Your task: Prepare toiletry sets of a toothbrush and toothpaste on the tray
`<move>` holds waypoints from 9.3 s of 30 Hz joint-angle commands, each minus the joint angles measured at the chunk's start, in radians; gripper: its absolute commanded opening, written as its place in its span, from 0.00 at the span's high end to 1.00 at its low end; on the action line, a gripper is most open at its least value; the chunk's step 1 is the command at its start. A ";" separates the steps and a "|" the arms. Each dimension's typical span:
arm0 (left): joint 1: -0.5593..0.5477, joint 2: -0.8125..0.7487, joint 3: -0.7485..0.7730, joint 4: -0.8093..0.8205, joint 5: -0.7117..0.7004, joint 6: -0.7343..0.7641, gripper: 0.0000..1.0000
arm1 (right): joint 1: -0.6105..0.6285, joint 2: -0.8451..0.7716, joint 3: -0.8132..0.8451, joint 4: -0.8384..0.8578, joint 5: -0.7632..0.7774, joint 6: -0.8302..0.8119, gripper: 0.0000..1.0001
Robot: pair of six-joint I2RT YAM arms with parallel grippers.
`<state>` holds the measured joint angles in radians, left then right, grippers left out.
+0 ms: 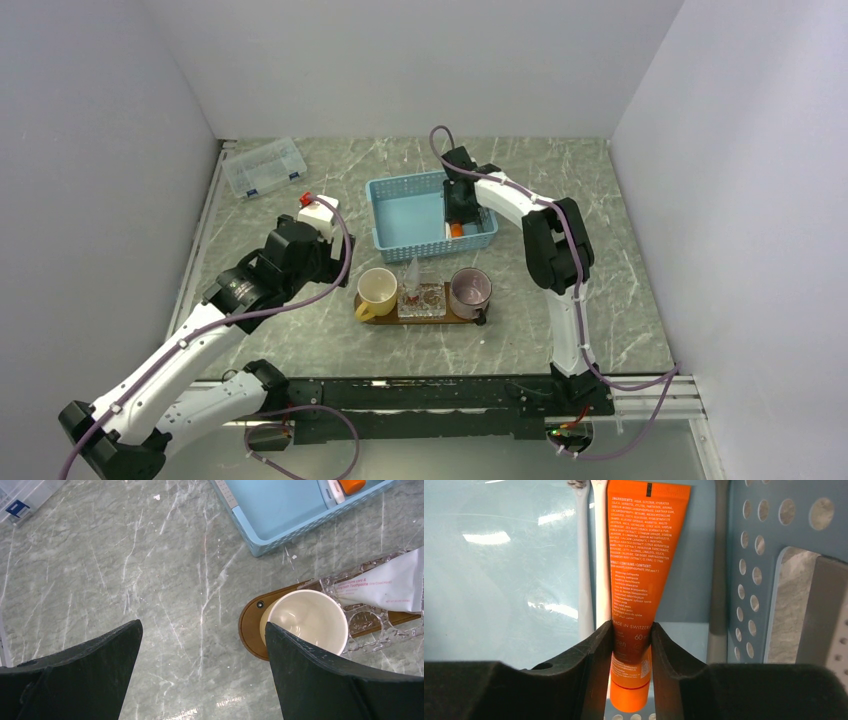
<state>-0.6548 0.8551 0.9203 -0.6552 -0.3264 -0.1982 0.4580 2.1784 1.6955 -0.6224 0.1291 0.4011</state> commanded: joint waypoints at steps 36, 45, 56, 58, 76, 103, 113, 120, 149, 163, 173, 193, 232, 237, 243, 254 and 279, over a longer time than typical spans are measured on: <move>0.004 0.021 0.151 -0.035 0.093 -0.047 0.01 | 0.025 -0.466 -0.133 0.114 0.071 -0.129 1.00; 0.005 0.031 0.245 -0.020 0.350 -0.147 0.00 | 0.210 -0.763 -0.308 0.224 0.078 -0.091 0.96; 0.004 -0.057 0.201 0.086 0.584 -0.261 0.01 | 0.476 -1.001 -0.453 0.435 0.149 0.087 0.96; 0.005 -0.077 0.192 0.110 0.624 -0.281 0.01 | 0.495 -1.027 -0.476 0.480 0.143 0.123 0.96; 0.004 -0.159 0.009 0.500 0.876 -0.513 0.01 | 0.602 -1.138 -0.637 0.822 0.115 0.465 0.95; 0.005 -0.111 -0.101 0.892 0.984 -0.756 0.37 | 0.652 -1.178 -0.731 1.009 0.001 0.505 0.93; 0.005 -0.120 -0.105 0.867 0.986 -0.747 0.85 | 0.668 -1.181 -0.731 1.014 0.008 0.478 0.85; 0.004 -0.123 -0.079 0.784 0.986 -0.697 1.00 | 0.668 -1.207 -0.721 0.932 0.000 0.433 0.51; 0.009 -0.185 -0.095 0.394 1.612 -0.423 1.00 | 0.664 -1.240 -0.168 -0.175 -0.551 -0.575 0.27; 0.007 -0.221 -0.110 0.221 1.741 -0.272 1.00 | 0.666 -1.075 -0.134 -0.136 -0.808 -0.725 0.24; 0.002 -0.246 -0.126 0.248 1.750 -0.283 1.00 | 0.666 -1.027 -0.186 0.017 -0.947 -0.682 0.35; 0.002 -0.257 -0.107 0.218 1.749 -0.252 1.00 | 0.666 -1.011 -0.232 0.064 -1.016 -0.622 0.50; 0.003 -0.213 0.074 -0.024 0.765 -0.108 0.10 | 0.663 -0.837 0.150 -0.585 -0.408 -0.538 1.00; 0.002 -0.280 0.060 -0.043 0.570 -0.097 0.01 | 0.647 -0.789 0.180 -0.626 -0.217 -0.447 1.00; 0.001 -0.372 0.021 -0.049 0.360 -0.098 0.01 | 0.532 -0.720 0.192 -0.674 -0.134 -0.338 1.00; 0.002 -0.461 -0.085 -0.038 0.283 -0.086 0.01 | 0.443 -0.621 0.194 -0.631 -0.131 -0.261 1.00; 0.002 -0.484 -0.138 -0.021 0.264 -0.090 0.01 | 0.439 -0.521 0.156 -0.530 -0.036 -0.221 1.00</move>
<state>-0.6533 0.3637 0.7795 -0.7155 -0.0547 -0.3004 0.8997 1.6714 1.8439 -1.1973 0.0715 0.1661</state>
